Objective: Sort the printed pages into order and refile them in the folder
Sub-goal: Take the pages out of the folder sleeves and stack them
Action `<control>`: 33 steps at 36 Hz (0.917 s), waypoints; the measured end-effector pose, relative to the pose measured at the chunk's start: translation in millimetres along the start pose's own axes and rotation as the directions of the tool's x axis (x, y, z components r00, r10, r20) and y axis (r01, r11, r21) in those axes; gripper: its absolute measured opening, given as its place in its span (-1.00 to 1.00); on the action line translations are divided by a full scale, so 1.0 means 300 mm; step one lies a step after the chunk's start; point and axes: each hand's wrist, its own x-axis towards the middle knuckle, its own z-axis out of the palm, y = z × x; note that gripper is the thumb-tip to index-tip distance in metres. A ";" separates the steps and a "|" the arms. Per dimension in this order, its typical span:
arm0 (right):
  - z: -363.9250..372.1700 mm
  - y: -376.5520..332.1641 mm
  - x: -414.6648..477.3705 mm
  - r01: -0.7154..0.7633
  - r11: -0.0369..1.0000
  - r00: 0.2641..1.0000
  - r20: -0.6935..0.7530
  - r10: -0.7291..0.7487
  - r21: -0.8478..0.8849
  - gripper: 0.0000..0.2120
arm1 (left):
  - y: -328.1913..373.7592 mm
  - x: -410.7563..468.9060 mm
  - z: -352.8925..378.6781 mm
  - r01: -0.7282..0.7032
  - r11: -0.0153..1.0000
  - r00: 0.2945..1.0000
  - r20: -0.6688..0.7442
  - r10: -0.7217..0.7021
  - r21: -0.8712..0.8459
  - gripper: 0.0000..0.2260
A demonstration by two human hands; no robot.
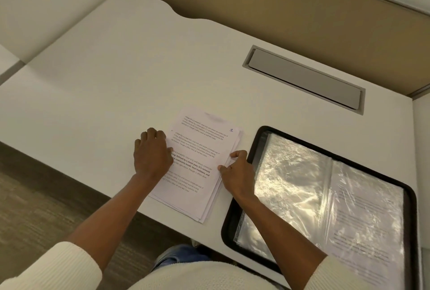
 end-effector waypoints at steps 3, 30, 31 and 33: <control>-0.020 0.019 -0.011 0.023 0.999 1.000 0.003 -0.023 0.048 -0.58 | 0.022 -0.003 0.003 -0.001 0.998 1.000 0.010 0.000 0.059 -0.59; -0.662 0.745 -0.358 -0.187 0.973 0.807 -0.585 0.074 -0.135 -0.51 | 1.051 -0.558 0.211 -0.797 0.543 0.526 0.137 0.839 -0.266 -0.45; -0.683 0.778 -0.363 -0.224 0.963 0.801 -0.591 0.094 -0.151 -0.48 | 1.076 -0.574 0.223 -0.805 0.524 0.502 0.152 0.851 -0.277 -0.44; -0.719 0.841 -0.372 -0.279 0.941 0.788 -0.606 0.112 -0.189 -0.40 | 1.116 -0.599 0.249 -0.815 0.500 0.465 0.185 0.866 -0.292 -0.41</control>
